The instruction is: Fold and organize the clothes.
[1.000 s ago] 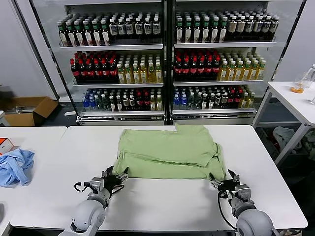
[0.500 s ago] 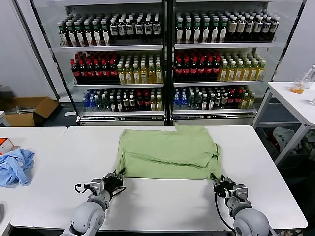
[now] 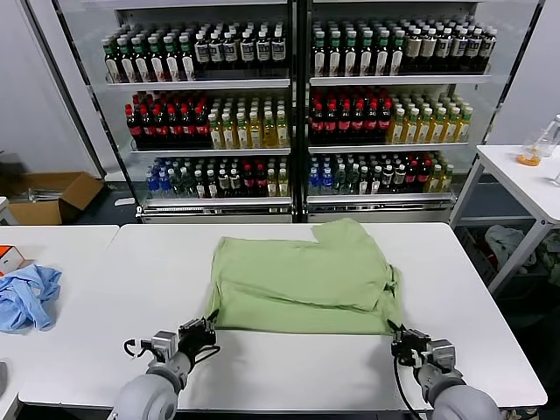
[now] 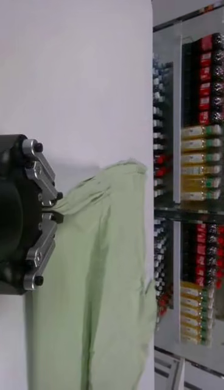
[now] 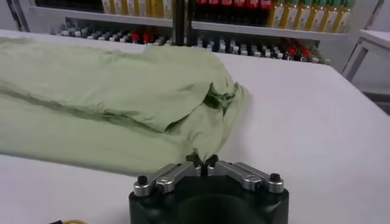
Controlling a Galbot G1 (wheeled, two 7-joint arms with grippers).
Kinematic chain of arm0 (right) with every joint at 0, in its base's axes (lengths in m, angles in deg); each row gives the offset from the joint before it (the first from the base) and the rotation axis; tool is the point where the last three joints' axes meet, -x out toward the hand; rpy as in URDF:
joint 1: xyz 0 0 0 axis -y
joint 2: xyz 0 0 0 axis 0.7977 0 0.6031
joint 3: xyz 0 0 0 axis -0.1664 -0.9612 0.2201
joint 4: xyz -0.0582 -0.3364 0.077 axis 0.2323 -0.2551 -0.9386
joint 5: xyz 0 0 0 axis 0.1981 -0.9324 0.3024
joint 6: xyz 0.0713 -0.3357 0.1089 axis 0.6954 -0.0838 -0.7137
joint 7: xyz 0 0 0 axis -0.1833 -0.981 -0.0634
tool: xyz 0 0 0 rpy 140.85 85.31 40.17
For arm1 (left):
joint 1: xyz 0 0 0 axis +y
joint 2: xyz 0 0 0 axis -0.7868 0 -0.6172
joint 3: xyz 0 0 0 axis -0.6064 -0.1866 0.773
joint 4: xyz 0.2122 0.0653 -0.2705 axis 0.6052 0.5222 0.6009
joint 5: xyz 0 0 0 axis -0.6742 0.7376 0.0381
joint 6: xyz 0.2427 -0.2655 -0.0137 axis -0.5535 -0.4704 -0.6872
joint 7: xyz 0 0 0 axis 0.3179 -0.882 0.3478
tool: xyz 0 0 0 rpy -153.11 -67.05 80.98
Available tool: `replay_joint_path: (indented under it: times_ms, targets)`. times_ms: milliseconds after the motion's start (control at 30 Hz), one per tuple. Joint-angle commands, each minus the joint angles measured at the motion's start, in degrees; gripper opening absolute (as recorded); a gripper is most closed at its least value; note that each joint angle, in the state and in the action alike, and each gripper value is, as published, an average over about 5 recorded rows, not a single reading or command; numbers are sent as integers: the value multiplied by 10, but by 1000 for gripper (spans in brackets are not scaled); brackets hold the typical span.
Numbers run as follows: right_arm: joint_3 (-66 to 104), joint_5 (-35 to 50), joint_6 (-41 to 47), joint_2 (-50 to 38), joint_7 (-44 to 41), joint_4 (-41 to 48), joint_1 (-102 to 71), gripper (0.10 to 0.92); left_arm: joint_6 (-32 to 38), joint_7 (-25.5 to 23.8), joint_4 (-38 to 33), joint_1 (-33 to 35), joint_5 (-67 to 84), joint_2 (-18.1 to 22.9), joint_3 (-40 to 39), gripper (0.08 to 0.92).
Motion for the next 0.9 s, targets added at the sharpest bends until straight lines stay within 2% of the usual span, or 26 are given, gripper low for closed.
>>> replay_joint_path:
  times_ms: [33,467,567,667,900]
  targets:
    - [62,-40,-4,-25,-3,-81,-124,132,2,1,-132,152,-18,-6,26,102]
    - [89,-115,-1,-21,-10,-128,-221,153,-4,-1,-182,240,-68,-10,50,102]
    - [93,-124,-12,-19,-13,-133,-218,223,-16,-1,-186,241,-68,-14,60,102]
    - [103,-126,-31,-23,-13,-140,-205,310,-23,-2,-190,235,-67,-23,72,138]
    - [113,-73,-57,-43,-6,-124,-110,509,-13,12,-165,173,-21,-56,104,332]
